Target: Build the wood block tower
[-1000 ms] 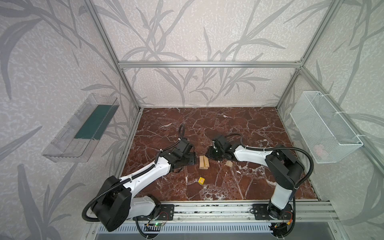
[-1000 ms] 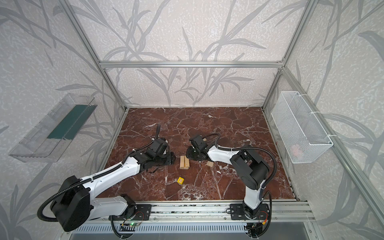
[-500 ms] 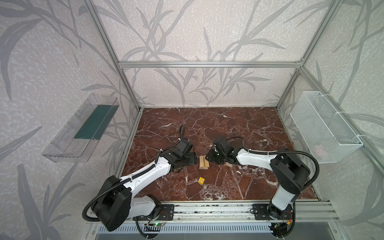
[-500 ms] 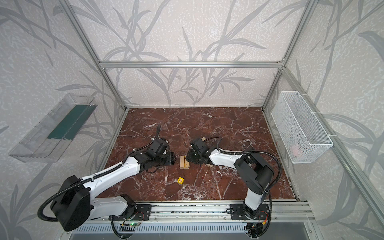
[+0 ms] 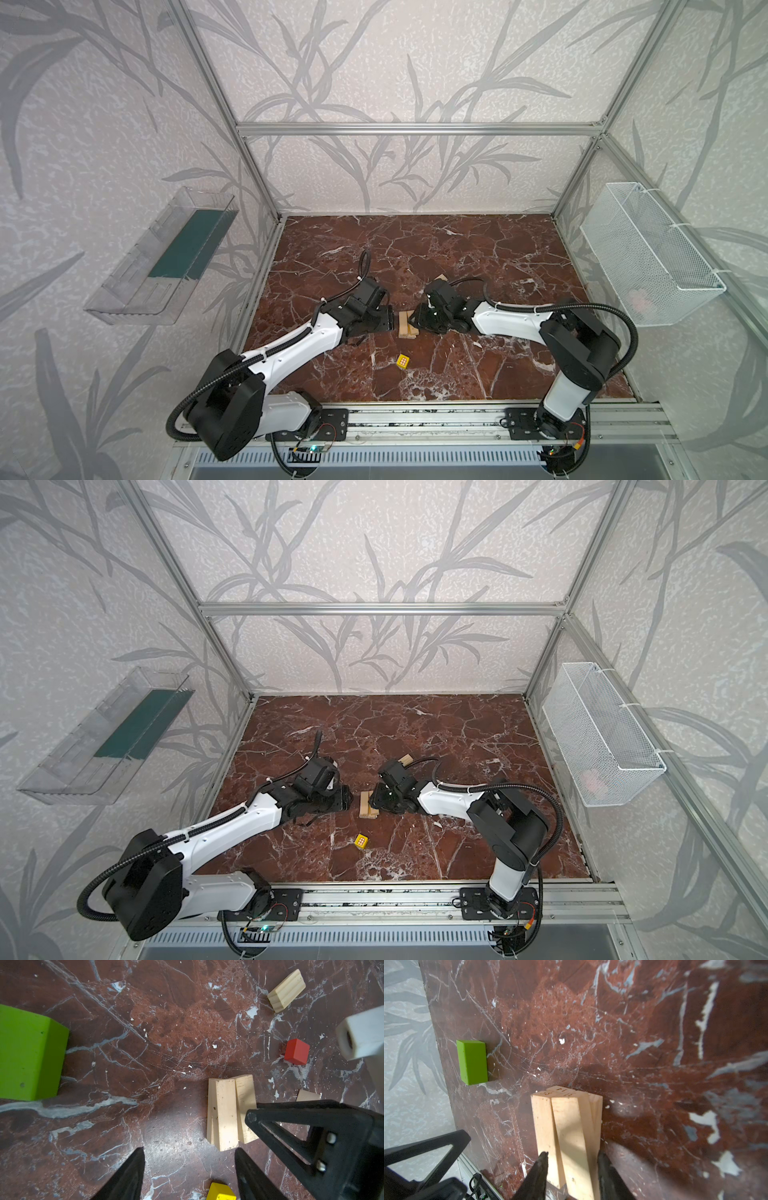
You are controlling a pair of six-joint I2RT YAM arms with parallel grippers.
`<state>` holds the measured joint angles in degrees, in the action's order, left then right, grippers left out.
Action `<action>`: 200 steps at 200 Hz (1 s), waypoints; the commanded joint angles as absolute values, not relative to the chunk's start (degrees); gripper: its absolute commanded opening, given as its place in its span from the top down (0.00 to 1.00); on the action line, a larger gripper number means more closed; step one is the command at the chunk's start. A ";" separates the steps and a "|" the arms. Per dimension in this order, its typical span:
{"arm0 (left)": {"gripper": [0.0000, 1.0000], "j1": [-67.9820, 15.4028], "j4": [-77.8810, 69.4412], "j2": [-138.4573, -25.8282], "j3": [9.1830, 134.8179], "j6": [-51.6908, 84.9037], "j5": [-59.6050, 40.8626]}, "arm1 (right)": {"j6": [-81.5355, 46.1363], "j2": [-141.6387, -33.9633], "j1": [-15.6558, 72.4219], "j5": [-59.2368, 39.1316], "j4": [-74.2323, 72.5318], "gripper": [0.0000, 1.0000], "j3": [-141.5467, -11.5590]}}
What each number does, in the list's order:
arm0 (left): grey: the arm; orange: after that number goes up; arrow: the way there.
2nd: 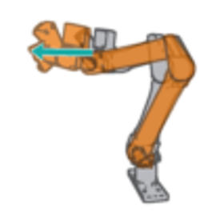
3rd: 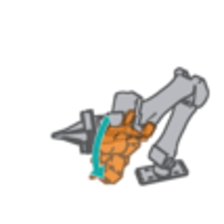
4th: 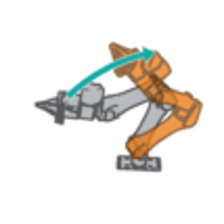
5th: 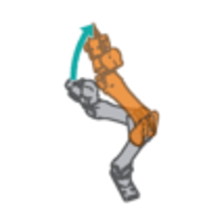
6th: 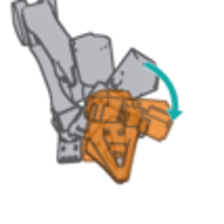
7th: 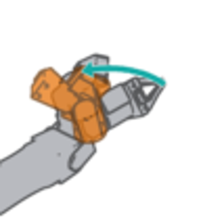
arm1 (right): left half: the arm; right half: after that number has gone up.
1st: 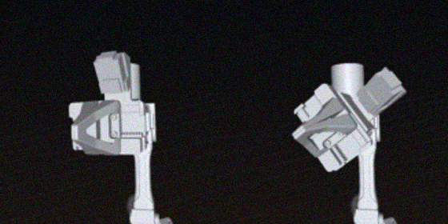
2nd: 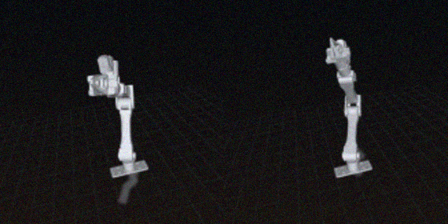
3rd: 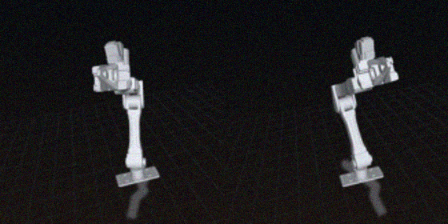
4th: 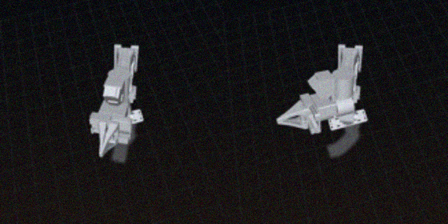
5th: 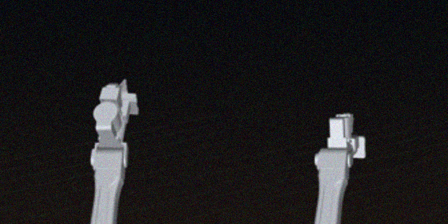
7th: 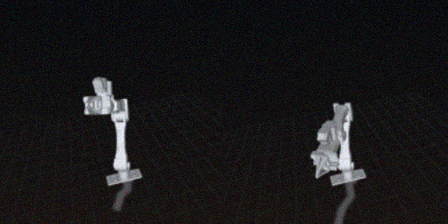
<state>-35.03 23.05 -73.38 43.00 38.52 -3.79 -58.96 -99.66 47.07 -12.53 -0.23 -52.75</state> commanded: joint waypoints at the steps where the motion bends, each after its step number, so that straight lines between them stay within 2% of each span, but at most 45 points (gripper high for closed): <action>1: 0.33 -34.73 22.85 -73.69 44.12 38.12 -3.79 | -59.68 -98.16 47.55 -12.83 -0.88 0.59 -51.95; 200: 0.33 -34.72 23.35 -73.12 44.49 37.97 -3.60 | -59.68 -97.08 48.86 -12.90 -0.19 0.59 -52.47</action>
<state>-35.03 23.07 -73.38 43.03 38.52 -4.14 -59.99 -97.78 48.45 -12.56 -0.69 -51.94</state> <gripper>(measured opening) 0.670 0.413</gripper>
